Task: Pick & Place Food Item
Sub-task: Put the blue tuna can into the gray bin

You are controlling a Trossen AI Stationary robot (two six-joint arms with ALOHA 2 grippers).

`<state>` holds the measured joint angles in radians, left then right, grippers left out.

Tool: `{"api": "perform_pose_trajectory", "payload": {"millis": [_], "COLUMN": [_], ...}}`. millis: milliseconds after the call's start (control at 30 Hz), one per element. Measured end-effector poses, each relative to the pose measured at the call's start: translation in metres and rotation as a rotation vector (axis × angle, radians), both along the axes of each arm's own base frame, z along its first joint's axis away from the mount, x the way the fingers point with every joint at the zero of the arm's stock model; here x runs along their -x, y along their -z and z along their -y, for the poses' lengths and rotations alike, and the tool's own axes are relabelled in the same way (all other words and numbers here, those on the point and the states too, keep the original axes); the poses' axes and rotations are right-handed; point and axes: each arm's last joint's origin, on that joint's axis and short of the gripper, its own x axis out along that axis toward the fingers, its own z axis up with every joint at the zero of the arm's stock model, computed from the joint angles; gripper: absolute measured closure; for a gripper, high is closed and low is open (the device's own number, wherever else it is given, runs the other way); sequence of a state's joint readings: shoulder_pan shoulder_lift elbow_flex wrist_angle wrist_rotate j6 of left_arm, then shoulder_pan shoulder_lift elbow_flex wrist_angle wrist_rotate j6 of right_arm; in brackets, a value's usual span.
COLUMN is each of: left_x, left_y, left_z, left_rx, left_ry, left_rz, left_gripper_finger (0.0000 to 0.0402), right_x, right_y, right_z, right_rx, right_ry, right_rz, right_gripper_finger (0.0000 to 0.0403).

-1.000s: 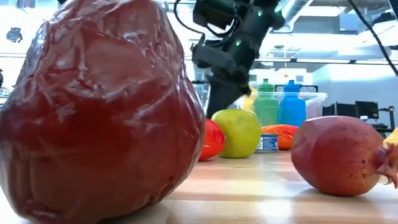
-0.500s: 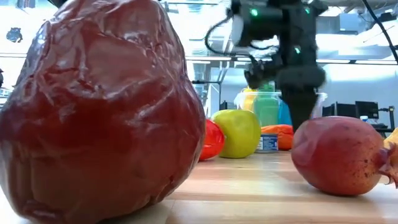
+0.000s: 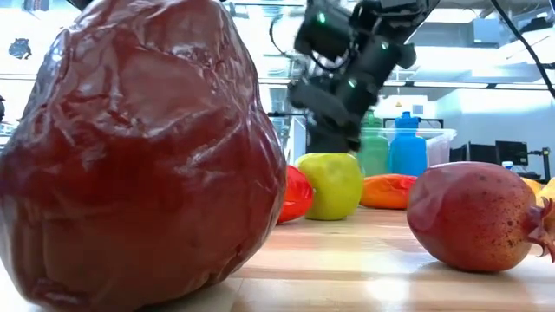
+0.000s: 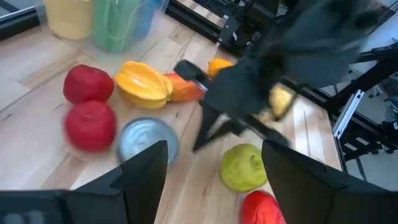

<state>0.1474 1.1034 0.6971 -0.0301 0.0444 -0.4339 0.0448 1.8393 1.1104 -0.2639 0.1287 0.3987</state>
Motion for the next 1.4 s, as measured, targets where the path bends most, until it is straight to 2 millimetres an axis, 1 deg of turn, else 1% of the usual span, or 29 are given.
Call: {"api": "perform_pose_trajectory", "payload": {"millis": [133,233,267,333,400,533,667,833,967,1033,1133,1233,1333,1400], "left_x": [0.000,-0.004,-0.007,-0.014,-0.022,-0.051,-0.079,-0.103,-0.112,-0.115,-0.114,-0.113,-0.110,-0.109], "left_y": [0.002,0.009,0.013,0.023,0.038,0.058,0.073,0.098,0.117,0.120,0.125,0.128,0.129,0.130], "left_z": [0.000,0.000,-0.001,-0.002,-0.005,-0.005,-0.007,-0.011,-0.010,-0.008,-0.002,0.003,0.008,0.013], "left_rx": [-0.021,-0.109,-0.148,-0.209,-0.251,-0.341,-0.439,-0.511,-0.541,-0.568,-0.642,-0.712,-0.717,-0.726], "left_ry": [-0.002,0.036,0.050,0.079,0.121,0.254,0.353,0.441,0.514,0.546,0.562,0.522,0.544,0.557], "left_rz": [-0.019,-0.064,-0.085,-0.131,-0.205,-0.295,-0.360,-0.436,-0.517,-0.540,-0.605,-0.682,-0.718,-0.728], "left_gripper_finger": [0.0147,0.0147,0.0147,0.0147,0.0151,0.0163,0.0165,0.0166,0.0170,0.0181,0.0217,0.0272,0.0331,0.0361], "right_x": [-0.016,-0.012,-0.008,0.006,0.022,0.055,0.079,0.095,0.099,0.098,0.099,0.097,0.095,0.096], "right_y": [-0.020,-0.048,-0.058,-0.076,-0.093,-0.122,-0.141,-0.150,-0.149,-0.146,-0.141,-0.137,-0.136,-0.135], "right_z": [-0.005,-0.009,-0.010,-0.013,-0.018,-0.027,-0.034,-0.041,-0.047,-0.051,-0.056,-0.060,-0.063,-0.063], "right_rx": [-0.040,-0.027,-0.017,0.001,0.013,0.016,0.016,0.037,0.037,0.031,0.030,0.044,0.045,0.047], "right_ry": [-0.140,-0.174,-0.171,-0.166,-0.162,-0.128,-0.075,-0.005,0.019,0.023,0.025,0.046,0.058,0.062], "right_rz": [0.144,0.162,0.161,0.125,0.100,0.081,0.087,0.096,0.076,0.065,0.038,0.026,0.041,0.026], "right_gripper_finger": [0.0403,0.0403,0.0403,0.0403,0.0403,0.0403,0.0403,0.0403,0.0403,0.0403,0.0403,0.0403,0.0403,0.0403]}}
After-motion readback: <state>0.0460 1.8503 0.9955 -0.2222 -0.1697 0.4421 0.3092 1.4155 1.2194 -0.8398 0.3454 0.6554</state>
